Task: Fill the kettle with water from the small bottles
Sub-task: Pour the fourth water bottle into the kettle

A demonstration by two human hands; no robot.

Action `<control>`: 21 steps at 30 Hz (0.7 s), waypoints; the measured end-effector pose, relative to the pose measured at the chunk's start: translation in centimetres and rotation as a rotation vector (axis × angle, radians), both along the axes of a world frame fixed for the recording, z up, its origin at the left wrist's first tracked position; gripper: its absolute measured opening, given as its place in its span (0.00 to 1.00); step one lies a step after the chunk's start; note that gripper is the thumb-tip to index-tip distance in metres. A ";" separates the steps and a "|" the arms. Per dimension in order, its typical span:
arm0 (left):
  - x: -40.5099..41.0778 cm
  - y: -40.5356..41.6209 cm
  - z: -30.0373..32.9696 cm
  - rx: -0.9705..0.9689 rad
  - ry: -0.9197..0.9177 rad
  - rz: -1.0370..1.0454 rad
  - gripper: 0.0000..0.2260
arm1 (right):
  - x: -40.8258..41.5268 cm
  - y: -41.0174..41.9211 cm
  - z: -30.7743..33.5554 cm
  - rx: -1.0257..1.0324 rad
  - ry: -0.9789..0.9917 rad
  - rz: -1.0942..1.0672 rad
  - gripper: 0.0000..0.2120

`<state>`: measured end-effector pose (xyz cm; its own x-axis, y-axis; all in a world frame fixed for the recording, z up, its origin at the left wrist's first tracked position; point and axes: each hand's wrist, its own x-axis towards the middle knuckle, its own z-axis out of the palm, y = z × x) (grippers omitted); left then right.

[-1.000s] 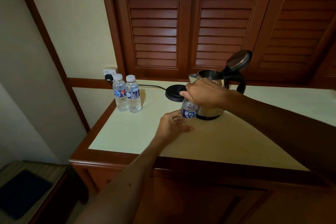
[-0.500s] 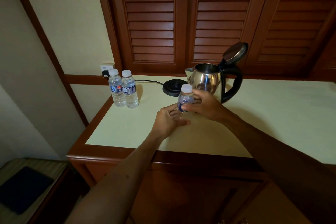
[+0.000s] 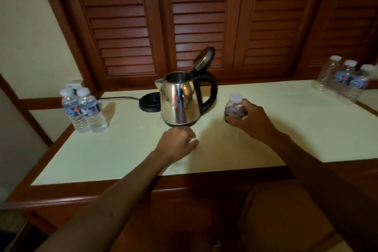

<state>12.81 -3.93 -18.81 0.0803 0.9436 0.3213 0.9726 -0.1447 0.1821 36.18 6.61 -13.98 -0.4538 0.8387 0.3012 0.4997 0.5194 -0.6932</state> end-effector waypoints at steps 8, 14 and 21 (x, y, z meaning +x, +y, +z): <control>16.0 14.4 0.2 -0.029 -0.055 -0.193 0.16 | 16.4 9.1 -0.2 0.004 -0.075 -0.288 0.31; 24.9 24.3 -0.6 -0.106 -0.118 -0.137 0.17 | 24.9 17.8 -0.6 0.000 -0.037 -0.319 0.28; 27.7 29.1 -1.2 -0.060 -0.060 0.042 0.19 | 24.3 27.2 -1.6 0.020 0.074 -0.356 0.22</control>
<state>40.56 25.17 -20.03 0.0227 0.9635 0.2668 0.9645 -0.0913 0.2478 60.49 33.78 -15.60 -0.1102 0.9340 0.3400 0.6004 0.3352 -0.7261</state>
